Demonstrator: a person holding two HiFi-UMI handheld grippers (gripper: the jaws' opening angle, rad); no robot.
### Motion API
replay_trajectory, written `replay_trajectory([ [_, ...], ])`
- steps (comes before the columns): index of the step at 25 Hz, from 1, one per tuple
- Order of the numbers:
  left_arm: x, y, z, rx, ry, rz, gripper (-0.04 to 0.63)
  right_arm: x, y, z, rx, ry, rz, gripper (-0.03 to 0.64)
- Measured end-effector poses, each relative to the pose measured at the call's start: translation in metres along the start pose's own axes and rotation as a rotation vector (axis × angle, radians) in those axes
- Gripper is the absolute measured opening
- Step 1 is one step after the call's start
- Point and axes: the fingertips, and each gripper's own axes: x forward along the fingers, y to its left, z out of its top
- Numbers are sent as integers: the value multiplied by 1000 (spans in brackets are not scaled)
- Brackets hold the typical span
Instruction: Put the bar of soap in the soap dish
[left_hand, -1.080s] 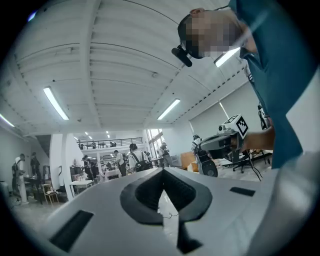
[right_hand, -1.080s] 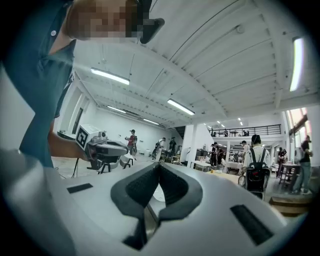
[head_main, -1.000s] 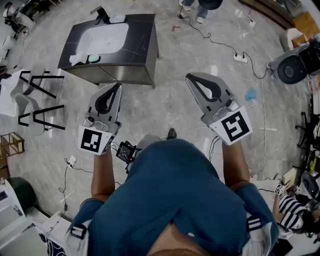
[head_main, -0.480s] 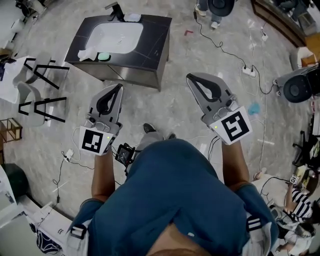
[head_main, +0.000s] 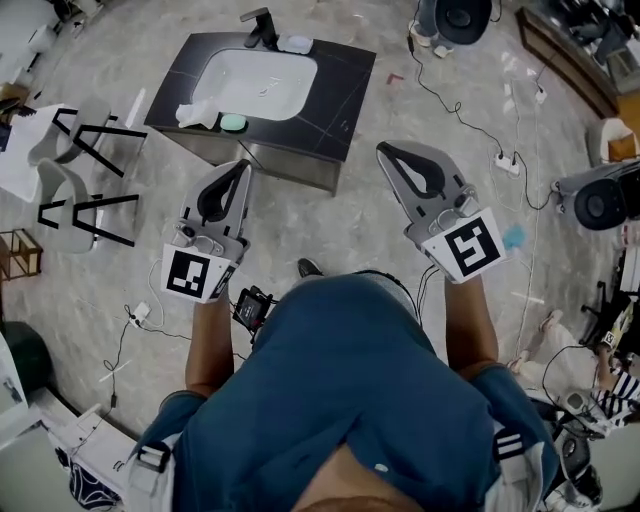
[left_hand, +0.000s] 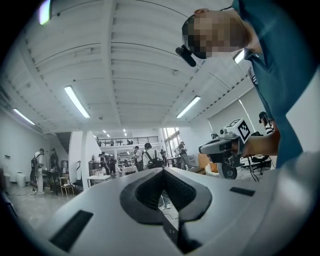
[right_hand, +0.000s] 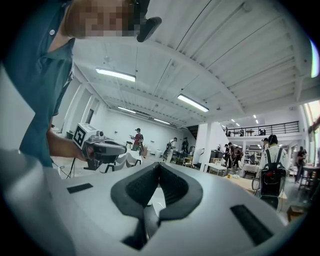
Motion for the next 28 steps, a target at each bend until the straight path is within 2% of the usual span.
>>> replay_trajectory([
  [4,4,36,-8,-42,-6,35,3,41,-1,0,-28,-8,33,14],
  [7,2,64,-11,-61,7,75,3,71,1,-2,5,6,73,14],
  [15,-2,133,-34,-8,79,231,3,158,-14,-20,35,-21,236,14],
  [23,14,169,-42,41,117,371,3,226,-36,-32,47,-60,392,14],
  [28,9,187,-50,44,151,445,3,264,-35,-39,31,-68,470,14],
])
